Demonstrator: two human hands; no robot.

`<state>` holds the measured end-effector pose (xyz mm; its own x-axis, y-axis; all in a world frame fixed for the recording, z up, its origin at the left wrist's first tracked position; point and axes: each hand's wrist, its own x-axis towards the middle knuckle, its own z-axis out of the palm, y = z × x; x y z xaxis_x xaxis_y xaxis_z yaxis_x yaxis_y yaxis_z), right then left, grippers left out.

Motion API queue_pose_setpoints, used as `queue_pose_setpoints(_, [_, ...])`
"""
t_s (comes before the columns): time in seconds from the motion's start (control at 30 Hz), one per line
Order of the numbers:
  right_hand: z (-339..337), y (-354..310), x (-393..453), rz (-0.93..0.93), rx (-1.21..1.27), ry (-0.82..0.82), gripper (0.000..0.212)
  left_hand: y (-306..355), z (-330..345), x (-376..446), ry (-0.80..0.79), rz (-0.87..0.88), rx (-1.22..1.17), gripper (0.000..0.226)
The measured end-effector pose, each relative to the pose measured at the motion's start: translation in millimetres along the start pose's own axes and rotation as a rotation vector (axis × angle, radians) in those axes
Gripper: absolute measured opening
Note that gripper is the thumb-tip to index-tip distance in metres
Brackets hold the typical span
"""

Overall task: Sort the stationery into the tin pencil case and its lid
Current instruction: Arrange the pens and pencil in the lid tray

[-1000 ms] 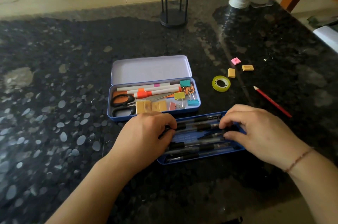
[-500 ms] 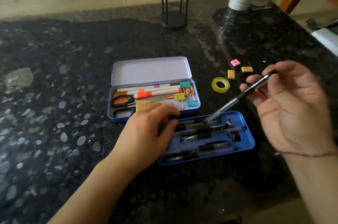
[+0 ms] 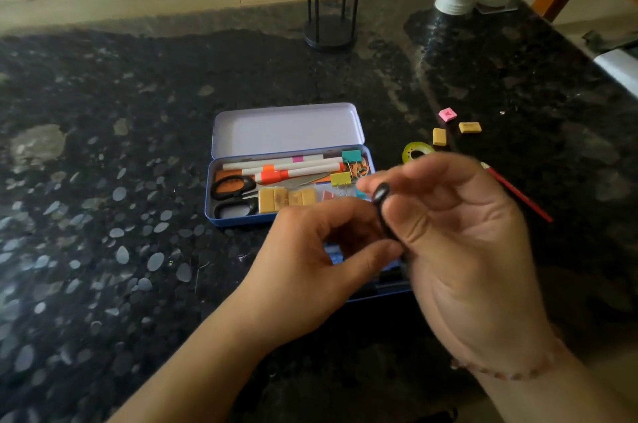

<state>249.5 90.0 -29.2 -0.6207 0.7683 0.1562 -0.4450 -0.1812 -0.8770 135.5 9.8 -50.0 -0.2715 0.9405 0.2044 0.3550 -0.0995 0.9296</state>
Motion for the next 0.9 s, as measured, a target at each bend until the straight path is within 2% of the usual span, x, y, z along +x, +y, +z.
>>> queue_pose_setpoints(0.07, [2.2, 0.7, -4.2, 0.004, -0.056, -0.028, 0.016, 2.6, -0.7, 0.1, 0.005, 0.02, -0.017, 0.011])
queue_pose_setpoints(0.1, [0.1, -0.3, -4.2, -0.024, -0.178, -0.064, 0.015, 3.0, -1.3, -0.1, 0.035, 0.013, -0.066, 0.011])
queue_pose_setpoints(0.2, [-20.7, -3.3, 2.9, -0.218, -0.884, -0.229, 0.03, 2.6, -4.2, 1.0, 0.203, -0.1, -0.385, 0.008])
queue_pose_setpoints(0.27, [-39.4, -1.1, 7.0, -0.286, -1.141, -0.317, 0.036, 0.3, -6.6, 1.1, 0.237, -0.179, -0.454, 0.008])
queue_pose_setpoints(0.3, [-47.6, -0.7, 7.7, -0.279, -1.207, -0.325, 0.034, -1.8, -8.3, 1.2, 0.212, -0.222, -0.403, 0.011])
queue_pose_setpoints(0.33, [-55.4, -2.1, 8.3, -0.258, -1.254, -0.308, 0.029, -7.0, -10.7, 0.4, 0.161, -0.249, -0.255, 0.014])
queue_pose_setpoints(0.37, [-62.4, -5.5, 9.5, -0.212, -1.29, -0.282, 0.025, -15.1, -13.6, -1.4, 0.097, -0.236, -0.007, 0.019])
queue_pose_setpoints(0.43, [-74.7, -13.3, 12.1, -0.053, -1.391, -0.232, 0.025, -30.1, -18.9, -4.4, 0.009, -0.098, 0.517, 0.024])
queue_pose_setpoints(0.47, [-80.7, -15.5, 13.0, 0.013, -1.465, -0.22, 0.024, -36.3, -20.5, -5.2, -0.005, -0.037, 0.641, 0.024])
queue_pose_setpoints(0.57, [-91.1, -14.7, 14.7, 0.092, -1.607, -0.203, 0.021, -45.6, -23.4, -6.4, -0.024, -0.004, 0.702, 0.017])
queue_pose_setpoints(0.67, [-91.5, -10.4, 17.2, 0.098, -1.671, -0.259, 0.019, -45.9, -21.8, -6.2, -0.048, 0.014, 0.766, 0.009])
queue_pose_setpoints(0.9, [-91.3, -8.2, 17.7, 0.09, -1.608, -0.247, 0.017, -44.2, -18.3, -7.2, -0.001, -0.051, 0.779, 0.003])
